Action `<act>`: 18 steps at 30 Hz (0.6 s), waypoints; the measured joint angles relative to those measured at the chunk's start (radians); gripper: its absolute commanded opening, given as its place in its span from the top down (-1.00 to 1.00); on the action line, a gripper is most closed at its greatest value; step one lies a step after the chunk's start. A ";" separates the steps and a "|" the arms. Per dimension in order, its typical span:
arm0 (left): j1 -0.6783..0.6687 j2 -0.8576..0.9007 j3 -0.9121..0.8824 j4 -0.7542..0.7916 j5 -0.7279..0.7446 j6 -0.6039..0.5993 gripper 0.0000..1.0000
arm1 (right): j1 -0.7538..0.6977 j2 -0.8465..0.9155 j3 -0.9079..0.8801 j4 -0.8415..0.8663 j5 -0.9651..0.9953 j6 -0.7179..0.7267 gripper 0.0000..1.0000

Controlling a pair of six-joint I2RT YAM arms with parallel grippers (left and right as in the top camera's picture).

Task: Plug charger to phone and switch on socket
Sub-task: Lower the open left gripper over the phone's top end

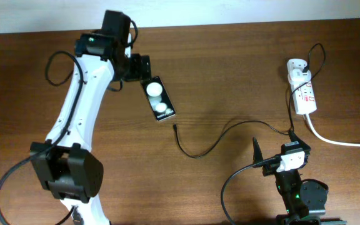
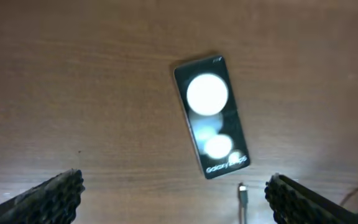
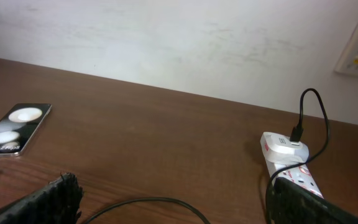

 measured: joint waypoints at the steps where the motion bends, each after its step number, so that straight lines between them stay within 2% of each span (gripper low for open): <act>1: 0.000 0.000 0.014 0.004 0.002 -0.015 -0.99 | 0.000 0.000 0.000 0.000 0.000 0.000 -0.97; 9: -0.021 0.075 0.019 0.130 0.107 -0.155 -0.99 | 0.000 0.000 0.000 0.000 0.000 0.000 -0.97; 14: -0.062 0.208 0.039 0.106 0.128 -0.173 -0.98 | 0.000 0.000 0.000 0.000 0.000 0.000 -0.97; 18: -0.062 0.263 0.040 0.068 0.083 -0.223 -0.98 | 0.000 0.000 0.000 0.000 0.000 0.000 -0.97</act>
